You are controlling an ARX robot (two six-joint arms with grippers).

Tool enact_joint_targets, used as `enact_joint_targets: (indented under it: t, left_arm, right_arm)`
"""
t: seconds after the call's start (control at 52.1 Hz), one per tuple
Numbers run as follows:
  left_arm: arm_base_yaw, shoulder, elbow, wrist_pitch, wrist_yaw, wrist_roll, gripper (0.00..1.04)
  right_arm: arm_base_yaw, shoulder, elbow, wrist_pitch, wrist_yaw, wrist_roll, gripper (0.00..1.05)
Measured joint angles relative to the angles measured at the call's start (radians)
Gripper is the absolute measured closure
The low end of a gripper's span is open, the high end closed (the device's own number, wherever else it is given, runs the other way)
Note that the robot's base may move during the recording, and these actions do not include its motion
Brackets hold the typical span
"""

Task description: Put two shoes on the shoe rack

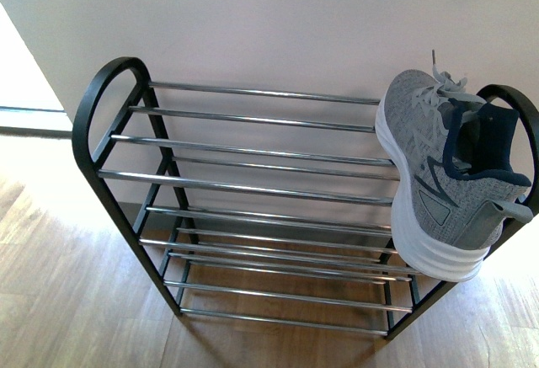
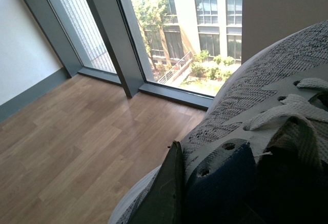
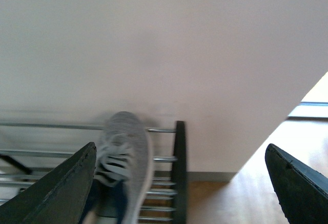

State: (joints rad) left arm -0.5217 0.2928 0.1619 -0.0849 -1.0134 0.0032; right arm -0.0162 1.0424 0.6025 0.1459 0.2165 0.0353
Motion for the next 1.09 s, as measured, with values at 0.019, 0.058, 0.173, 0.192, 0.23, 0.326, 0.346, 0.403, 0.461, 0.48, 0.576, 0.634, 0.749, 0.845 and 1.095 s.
enact_joint_targets:
  t: [0.019,0.058,0.173,0.192,0.23,0.326,0.346,0.403,0.461,0.48,0.576,0.634,0.749,0.845,1.095]
  left_arm:
    - [0.000,0.000,0.000,0.000,0.000,0.000,1.03]
    - [0.000,0.000,0.000,0.000,0.000,0.000,1.03]
    - [0.000,0.000,0.000,0.000,0.000,0.000,1.03]
    - [0.000,0.000,0.000,0.000,0.001,0.000,1.03]
    - [0.000,0.000,0.000,0.000,0.000,0.000,1.03]
    - [0.000,0.000,0.000,0.000,-0.001,0.000,1.03]
    - [0.000,0.000,0.000,0.000,-0.001,0.000,1.03]
    - [0.000,0.000,0.000,0.000,0.000,0.000,1.03]
    - [0.000,0.000,0.000,0.000,0.000,0.000,1.03]
    - [0.000,0.000,0.000,0.000,0.000,0.000,1.03]
    - [0.000,0.000,0.000,0.000,0.000,0.000,1.03]
    - [0.000,0.000,0.000,0.000,-0.001,0.000,1.03]
    - [0.000,0.000,0.000,0.000,0.001,0.000,1.03]
    - [0.000,0.000,0.000,0.000,0.000,0.000,1.03]
    - [0.000,0.000,0.000,0.000,0.000,0.000,1.03]
  right_arm:
    - [-0.016,-0.027,-0.012,-0.006,-0.003,-0.018,0.09]
    - [-0.045,-0.083,-0.035,-0.021,-0.026,-0.066,0.09]
    - [-0.124,-0.294,-0.105,-0.103,-0.116,-0.156,0.09]
    - [-0.135,-0.330,-0.114,-0.120,-0.130,-0.167,0.09]
    - [-0.167,-0.428,-0.140,-0.175,-0.170,-0.186,0.09]
    - [-0.244,-0.580,-0.175,-0.275,-0.261,-0.193,0.09]
    - [-0.254,-0.597,-0.178,-0.288,-0.267,-0.193,0.09]
    - [-0.297,-0.674,-0.189,-0.319,-0.273,-0.190,0.09]
    - [-0.306,-0.690,-0.187,-0.319,-0.276,-0.189,0.09]
    - [-0.311,-0.691,-0.190,-0.317,-0.294,-0.186,0.09]
    - [-0.348,-0.770,-0.282,-0.210,-0.545,-0.093,0.29]
    - [-0.307,-0.812,-0.320,-0.197,-0.525,-0.072,0.41]
    - [-0.251,-0.842,-0.367,-0.190,-0.467,-0.055,0.57]
    - [-0.207,-0.866,-0.402,-0.184,-0.425,-0.050,0.71]
    - [-0.004,-0.933,-0.476,-0.173,-0.232,-0.044,1.03]
